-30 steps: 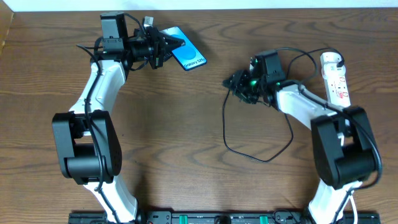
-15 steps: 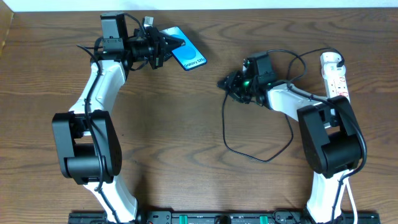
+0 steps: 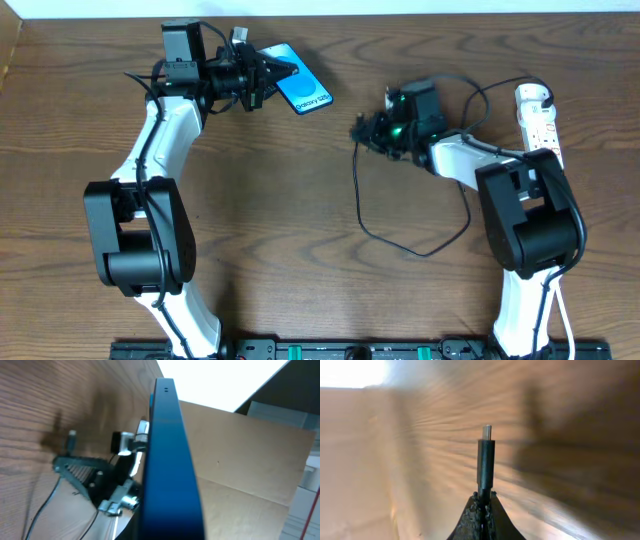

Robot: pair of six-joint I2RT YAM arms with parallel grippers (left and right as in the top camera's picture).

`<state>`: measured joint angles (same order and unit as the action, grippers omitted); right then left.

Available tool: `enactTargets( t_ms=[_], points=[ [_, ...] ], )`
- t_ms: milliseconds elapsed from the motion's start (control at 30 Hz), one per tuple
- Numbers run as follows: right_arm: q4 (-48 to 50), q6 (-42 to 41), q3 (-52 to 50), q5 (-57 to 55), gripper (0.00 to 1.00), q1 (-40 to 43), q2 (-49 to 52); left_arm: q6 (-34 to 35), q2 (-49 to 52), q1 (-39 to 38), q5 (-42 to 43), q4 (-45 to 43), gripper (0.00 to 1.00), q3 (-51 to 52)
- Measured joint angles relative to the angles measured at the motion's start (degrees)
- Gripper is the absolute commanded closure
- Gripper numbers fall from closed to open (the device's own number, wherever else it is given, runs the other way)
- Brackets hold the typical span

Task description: Plug charger to phone and switch on socket

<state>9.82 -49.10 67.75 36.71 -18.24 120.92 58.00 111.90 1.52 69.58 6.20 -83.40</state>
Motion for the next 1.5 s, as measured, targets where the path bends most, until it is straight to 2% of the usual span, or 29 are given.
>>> enactTargets(
  t_ms=[100,333,567,767,1000,1400,1500],
  points=[
    [4.5,3.7,0.0,8.3,0.99,1.5,0.0,-0.5,0.0,0.2,1.8,-0.5,0.93,0.0],
    [5.7,8.2,0.0,27.8,0.99,2.7,-1.9,-1.8,0.0,1.0,9.0,-6.3,0.93,0.0],
    [5.8,9.3,0.0,38.5,0.99,2.3,-7.7,-2.6,0.0,1.1,16.1,-12.5,0.93,0.0],
    [0.3,9.9,0.1,41.2,0.99,2.3,-14.3,-2.6,0.0,1.1,17.6,-12.5,0.93,0.0],
    [-15.5,15.4,0.0,37.0,0.99,1.3,-18.8,-2.6,0.0,1.1,16.2,-12.6,0.93,0.0],
    [-10.7,17.9,0.0,36.3,0.99,-3.9,-19.7,-2.4,0.0,1.0,12.2,-12.7,0.92,0.0],
    [-8.4,16.6,0.0,36.1,0.99,-4.0,-19.7,-0.7,0.0,1.0,11.4,-16.5,0.93,0.1]
  ],
)
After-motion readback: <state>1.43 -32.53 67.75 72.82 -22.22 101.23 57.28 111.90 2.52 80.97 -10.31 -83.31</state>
